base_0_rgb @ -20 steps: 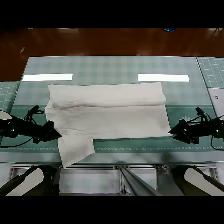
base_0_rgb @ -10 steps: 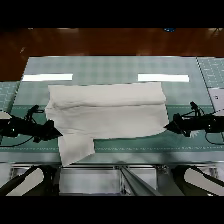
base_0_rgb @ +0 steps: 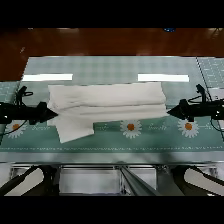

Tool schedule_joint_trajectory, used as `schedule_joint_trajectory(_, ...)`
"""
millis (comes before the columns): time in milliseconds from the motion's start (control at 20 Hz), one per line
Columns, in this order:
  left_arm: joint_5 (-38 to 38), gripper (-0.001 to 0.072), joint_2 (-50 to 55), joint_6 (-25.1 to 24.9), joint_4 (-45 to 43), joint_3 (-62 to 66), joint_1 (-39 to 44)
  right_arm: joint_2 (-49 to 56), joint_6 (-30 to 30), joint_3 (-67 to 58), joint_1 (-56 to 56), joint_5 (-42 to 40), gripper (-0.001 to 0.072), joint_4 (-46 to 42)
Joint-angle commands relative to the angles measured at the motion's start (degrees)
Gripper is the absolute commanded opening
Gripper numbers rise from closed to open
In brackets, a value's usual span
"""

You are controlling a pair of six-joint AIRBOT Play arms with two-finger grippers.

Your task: Fold the shirts.

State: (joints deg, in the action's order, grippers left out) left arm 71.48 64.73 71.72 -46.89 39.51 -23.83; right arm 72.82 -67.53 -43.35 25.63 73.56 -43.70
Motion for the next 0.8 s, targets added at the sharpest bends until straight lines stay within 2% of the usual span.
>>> schedule_joint_trajectory(0,-4.7,0.0023,3.06,0.09,3.39,4.94,0.52,2.69,0.07,-5.55,-2.89,-0.52,0.0027,2.08)
schedule_joint_trajectory(200,-8.55,0.0023,10.95,0.44,3.43,10.73,3.08,8.94,-2.32,-13.38,-7.45,-7.93,0.0027,3.1)
schedule_joint_trajectory(500,-9.35,0.0023,23.04,2.8,3.45,23.63,5.79,18.64,-5.49,-24.7,-8.35,-7.67,0.0027,4.02)
schedule_joint_trajectory(750,-7.8,0.0023,30.69,3.98,3.41,34.1,6.49,23.02,-5.51,-29.55,-9.38,-7.8,0.0027,5.31)
